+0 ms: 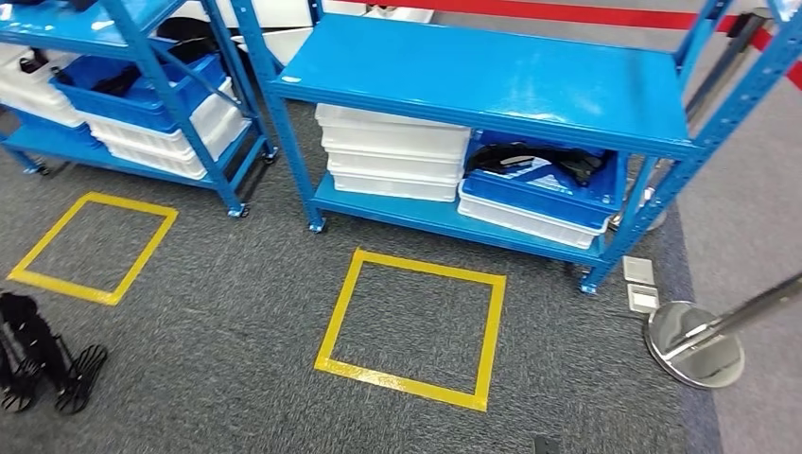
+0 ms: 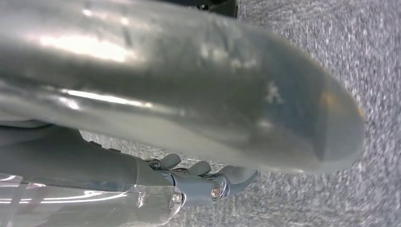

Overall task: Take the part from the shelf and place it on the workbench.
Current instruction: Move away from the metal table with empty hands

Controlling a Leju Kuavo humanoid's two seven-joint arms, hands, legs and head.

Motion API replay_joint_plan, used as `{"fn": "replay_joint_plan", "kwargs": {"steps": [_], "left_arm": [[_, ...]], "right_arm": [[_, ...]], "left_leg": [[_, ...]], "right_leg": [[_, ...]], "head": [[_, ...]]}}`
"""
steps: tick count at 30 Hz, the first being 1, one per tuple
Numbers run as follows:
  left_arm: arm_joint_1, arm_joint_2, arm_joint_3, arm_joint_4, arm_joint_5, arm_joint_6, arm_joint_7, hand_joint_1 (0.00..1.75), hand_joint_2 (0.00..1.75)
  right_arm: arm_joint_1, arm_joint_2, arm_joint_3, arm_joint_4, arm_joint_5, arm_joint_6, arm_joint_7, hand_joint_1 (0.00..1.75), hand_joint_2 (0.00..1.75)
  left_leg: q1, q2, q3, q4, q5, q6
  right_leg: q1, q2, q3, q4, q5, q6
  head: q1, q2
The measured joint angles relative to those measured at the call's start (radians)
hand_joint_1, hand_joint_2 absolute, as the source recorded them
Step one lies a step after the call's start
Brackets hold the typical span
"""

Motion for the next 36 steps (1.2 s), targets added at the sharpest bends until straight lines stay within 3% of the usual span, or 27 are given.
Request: {"fn": "replay_joint_plan", "kwargs": {"steps": [1, 3, 5, 7, 9, 11, 13, 14, 15, 18, 20, 22, 24, 26, 28, 29, 30, 31, 33, 34, 36], "left_arm": [[0.0, 0.0, 0.0, 0.001, 0.0, 0.0, 0.0, 0.0, 0.0], [0.0, 0.0, 0.0, 0.003, 0.0, -0.001, 0.0, 0.0, 0.0], [0.0, 0.0, 0.0, 0.004, -0.003, -0.003, -0.001, 0.0, 0.0], [0.0, -0.001, 0.0, 0.005, -0.007, -0.006, -0.004, 0.0, 0.0], [0.0, -0.002, 0.0, 0.006, -0.013, -0.008, -0.008, 0.0, 0.0], [0.003, -0.004, 0.0, 0.009, -0.017, -0.01, -0.01, 0.0, 0.0], [0.008, -0.004, 0.0, 0.014, -0.018, -0.011, -0.01, 0.0, 0.0], [0.01, -0.004, 0.0, 0.017, -0.018, -0.012, -0.01, 0.0, 0.0], [0.01, -0.004, 0.0, 0.019, -0.018, -0.012, -0.01, 0.0, 0.0], [0.01, -0.005, 0.0, 0.021, -0.018, -0.013, -0.01, 0.0, 0.0], [0.009, -0.005, 0.0, 0.021, -0.018, -0.014, -0.012, 0.0, 0.0], [0.009, -0.005, 0.0, 0.022, -0.018, -0.015, -0.015, 0.0, 0.0], [0.007, -0.004, 0.0, 0.022, -0.019, -0.016, -0.019, 0.0, 0.0], [0.006, -0.004, 0.0, 0.022, -0.02, -0.019, -0.021, 0.0, 0.0], [0.007, -0.004, 0.0, 0.023, -0.021, -0.021, -0.022, 0.0, 0.0], [0.008, -0.004, 0.0, 0.024, -0.021, -0.021, -0.022, 0.0, 0.0], [0.008, -0.004, 0.0, 0.025, -0.022, -0.021, -0.023, 0.0, 0.0], [0.009, -0.004, 0.0, 0.026, -0.023, -0.022, -0.023, 0.0, 0.0], [0.009, -0.004, 0.0, 0.027, -0.025, -0.022, -0.023, 0.0, 0.0], [0.008, -0.004, 0.0, 0.028, -0.027, -0.022, -0.023, 0.0, 0.0], [0.006, -0.004, 0.0, 0.028, -0.029, -0.023, -0.023, 0.0, 0.0]], "right_arm": [[0.0, 0.0, 0.0, 0.0, 0.0, 0.0, 0.0, 0.0, 0.0], [-0.001, -0.001, 0.0, 0.001, 0.0, 0.0, 0.001, 0.0, 0.0], [-0.002, -0.001, 0.0, 0.001, 0.0, -0.002, 0.008, 0.0, 0.0], [0.0, -0.001, 0.001, 0.002, 0.0, -0.005, 0.017, 0.0, 0.0], [0.002, -0.001, 0.004, 0.004, 0.001, -0.006, 0.021, 0.0, 0.0], [0.0, -0.001, 0.009, 0.005, 0.001, -0.006, 0.021, 0.0, 0.0], [-0.002, -0.001, 0.015, 0.005, 0.001, -0.006, 0.021, 0.0, 0.0], [-0.001, -0.001, 0.016, 0.006, 0.001, -0.006, 0.021, 0.0, 0.0], [0.0, -0.001, 0.017, 0.006, 0.001, -0.006, 0.021, 0.0, 0.0], [0.001, -0.001, 0.018, 0.006, 0.001, -0.007, 0.021, 0.0, 0.0], [-0.001, -0.001, 0.019, 0.006, 0.003, -0.005, 0.021, 0.0, 0.0], [0.0, -0.001, 0.023, 0.006, 0.004, -0.004, 0.021, 0.0, 0.0], [0.002, -0.001, 0.025, 0.007, 0.003, -0.004, 0.021, 0.0, 0.0], [0.0, -0.001, 0.026, 0.007, 0.002, -0.004, 0.022, 0.0, 0.0], [-0.002, 0.001, 0.026, 0.007, -0.002, -0.004, 0.027, 0.0, 0.0], [-0.002, 0.002, 0.026, 0.007, -0.004, -0.004, 0.03, 0.0, 0.0], [-0.001, 0.003, 0.026, 0.007, -0.006, -0.004, 0.032, 0.0, 0.0], [-0.001, 0.004, 0.026, 0.007, -0.008, -0.004, 0.034, 0.0, 0.0], [-0.001, 0.004, 0.026, 0.007, -0.011, -0.004, 0.033, 0.0, 0.0], [-0.002, 0.005, 0.026, 0.007, -0.011, -0.003, 0.03, 0.0, 0.0], [-0.001, 0.007, 0.027, 0.007, -0.006, 0.001, 0.023, 0.0, 0.0]], "left_leg": [[-0.001, -0.011, 0.025, -0.064, 0.043, 0.007], [-0.001, -0.059, 0.075, -0.197, 0.107, 0.021], [-0.003, -0.088, 0.09, -0.248, 0.118, 0.026], [-0.002, -0.07, 0.093, -0.26, 0.121, 0.03], [0.003, -0.047, 0.102, -0.279, 0.129, 0.038], [0.004, -0.019, 0.107, -0.288, 0.132, 0.044], [0.003, 0.011, 0.108, -0.287, 0.129, 0.047], [0.003, 0.025, 0.108, -0.286, 0.128, 0.046], [0.003, 0.036, 0.109, -0.284, 0.125, 0.044], [0.003, 0.062, 0.112, -0.272, 0.113, 0.031], [-0.002, 0.073, 0.114, -0.266, 0.105, 0.019], [-0.003, 0.082, 0.118, -0.267, 0.103, 0.009], [0.001, 0.067, 0.115, -0.244, 0.082, -0.003], [0.004, 0.032, 0.076, -0.146, 0.023, -0.01], [0.003, 0.012, 0.013, -0.013, -0.033, -0.01], [0.002, 0.008, -0.006, 0.024, -0.038, -0.009], [0.002, 0.004, -0.01, 0.026, -0.023, -0.006], [0.001, -0.001, 0.005, -0.013, 0.01, -0.001], [0.0, -0.026, 0.059, -0.151, 0.087, 0.011], [0.0, -0.038, 0.079, -0.207, 0.108, 0.016], [-0.004, -0.048, 0.09, -0.247, 0.114, 0.02]], "right_leg": [[0.001, 0.014, 0.003, 0.0, 0.0, 0.0], [0.002, 0.039, 0.003, 0.002, -0.001, 0.003], [-0.001, 0.06, -0.005, 0.003, 0.001, 0.013], [-0.006, 0.078, -0.01, 0.002, 0.005, 0.027], [-0.003, 0.049, -0.021, 0.026, -0.013, 0.039], [-0.003, -0.006, -0.065, 0.118, -0.067, 0.048], [-0.009, -0.031, -0.12, 0.23, -0.113, 0.056], [-0.012, -0.036, -0.13, 0.252, -0.113, 0.059], [-0.014, -0.042, -0.121, 0.236, -0.094, 0.061], [-0.015, -0.08, -0.029, 0.059, -0.013, 0.06], [-0.01, -0.094, -0.004, 0.005, -0.004, 0.049], [-0.007, -0.078, -0.006, 0.005, -0.005, 0.035], [-0.009, -0.066, -0.005, 0.001, -0.002, 0.023], [-0.011, -0.052, -0.004, -0.002, 0.001, 0.012], [-0.007, -0.034, -0.005, -0.002, 0.001, 0.007], [-0.006, -0.023, -0.004, -0.002, 0.001, 0.006], [-0.004, -0.01, -0.002, -0.001, 0.001, 0.006], [-0.004, 0.003, 0.0, -0.001, 0.001, 0.006], [-0.001, 0.024, 0.003, 0.001, 0.0, 0.008], [0.0, 0.033, 0.002, 0.002, 0.0, 0.011], [-0.001, 0.043, -0.005, 0.004, 0.003, 0.02]], "head": [[-0.001, 0.0], [-0.001, 0.0], [-0.002, 0.0], [-0.002, 0.0], [0.004, 0.0], [0.017, 0.0], [0.024, 0.0], [0.025, 0.0], [0.026, 0.0], [0.031, 0.0], [0.03, 0.0], [0.022, 0.0], [0.016, 0.0], [0.008, 0.0], [0.002, 0.0], [0.001, 0.0], [0.0, 0.0], [0.0, 0.0], [-0.002, 0.0], [-0.003, 0.0], [-0.003, 0.0]]}}
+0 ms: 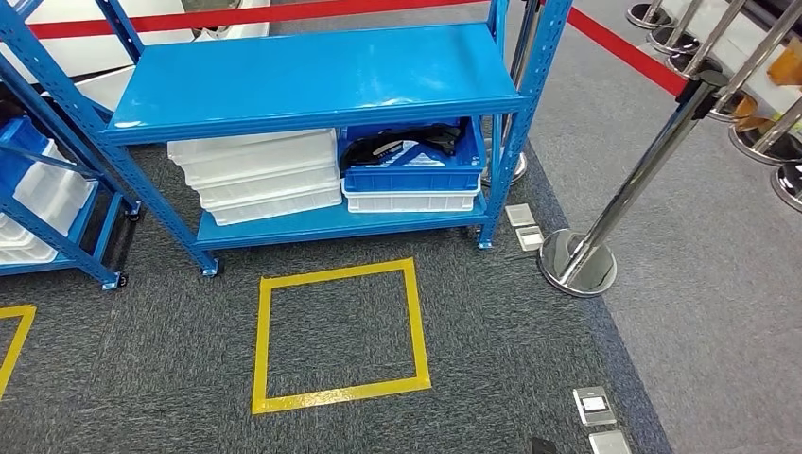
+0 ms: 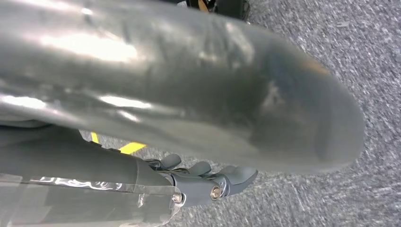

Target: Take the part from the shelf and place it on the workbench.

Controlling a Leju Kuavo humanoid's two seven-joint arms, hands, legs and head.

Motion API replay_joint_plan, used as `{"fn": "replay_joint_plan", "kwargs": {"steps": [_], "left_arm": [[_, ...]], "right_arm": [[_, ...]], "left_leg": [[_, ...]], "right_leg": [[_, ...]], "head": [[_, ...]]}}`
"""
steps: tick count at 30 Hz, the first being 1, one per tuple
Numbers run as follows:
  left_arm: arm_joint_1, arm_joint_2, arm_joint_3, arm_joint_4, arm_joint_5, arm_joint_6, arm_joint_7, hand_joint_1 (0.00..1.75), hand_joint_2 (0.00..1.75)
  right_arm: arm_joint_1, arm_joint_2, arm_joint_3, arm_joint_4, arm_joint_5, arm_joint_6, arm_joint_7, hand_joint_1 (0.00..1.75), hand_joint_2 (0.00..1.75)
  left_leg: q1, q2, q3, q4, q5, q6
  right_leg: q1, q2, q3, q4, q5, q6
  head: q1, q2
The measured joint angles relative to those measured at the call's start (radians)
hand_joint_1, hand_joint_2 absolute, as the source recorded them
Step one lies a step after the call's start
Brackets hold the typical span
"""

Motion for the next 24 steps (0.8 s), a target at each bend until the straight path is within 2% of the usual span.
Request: {"fn": "replay_joint_plan", "kwargs": {"steps": [1, 5, 7, 11, 16, 20, 24], "left_arm": [[-0.001, 0.0, 0.0, 0.0, 0.0, 0.0, 0.0, 0.0, 0.0], [-0.001, 0.0, 0.0, 0.0, 0.001, 0.0, 0.002, 0.0, 1.75], [-0.001, 0.0, 0.0, 0.0, 0.003, 0.006, 0.009, 0.0, 1.75], [0.004, 0.0, 0.0, 0.001, 0.011, 0.052, 0.07, 0.0, 1.75], [0.015, 0.0, 0.002, 0.004, -0.019, 0.091, 0.11, 0.0, 1.75], [0.031, 0.0, 0.031, 0.004, -0.098, 0.088, 0.117, 0.0, 0.0], [0.045, 0.0, 0.068, 0.004, -0.172, 0.076, 0.122, 0.0, 0.0]], "right_arm": [[0.0, 0.0, 0.0, 0.0, 0.004, 0.004, -0.003, 0.0, 0.0], [0.002, 0.0, 0.009, 0.003, 0.023, 0.034, 0.0, 0.0, 0.0], [0.002, 0.0, 0.016, 0.005, 0.036, 0.055, 0.012, 0.0, 0.0], [0.001, 0.0, 0.037, 0.012, 0.058, 0.086, 0.048, 0.0, 1.75], [0.003, 0.0, 0.057, 0.016, 0.084, 0.102, 0.057, 0.0, 1.75], [0.013, 0.0, 0.053, 0.016, 0.155, 0.125, 0.054, 0.0, 0.0], [0.024, 0.0, 0.034, 0.016, 0.231, 0.148, 0.056, 0.0, 0.0]], "left_leg": [[0.0, 0.001, 0.0, -0.006, 0.0, 0.001], [-0.001, 0.003, 0.0, -0.011, 0.001, -0.001], [-0.002, 0.003, 0.001, -0.01, 0.001, 0.002], [-0.003, 0.002, 0.002, -0.01, 0.001, 0.006], [-0.003, 0.002, 0.003, -0.01, 0.0, 0.008], [-0.003, 0.002, 0.004, -0.011, -0.001, 0.008], [-0.002, 0.002, 0.005, -0.013, -0.001, 0.008]], "right_leg": [[-0.001, 0.004, -0.003, 0.001, 0.0, 0.005], [-0.002, 0.002, 0.0, -0.004, -0.006, -0.018], [-0.002, 0.002, 0.004, -0.008, -0.003, -0.009], [-0.003, 0.002, 0.008, -0.015, 0.001, 0.006], [-0.004, 0.002, 0.008, -0.017, 0.001, 0.013], [-0.003, 0.002, 0.008, -0.016, 0.0, 0.015], [-0.003, 0.002, 0.008, -0.016, -0.001, 0.014]], "head": [[0.0, 0.0], [0.004, 0.0], [0.005, 0.0], [0.006, 0.0], [0.006, 0.0], [0.006, 0.0], [0.006, 0.0]]}}
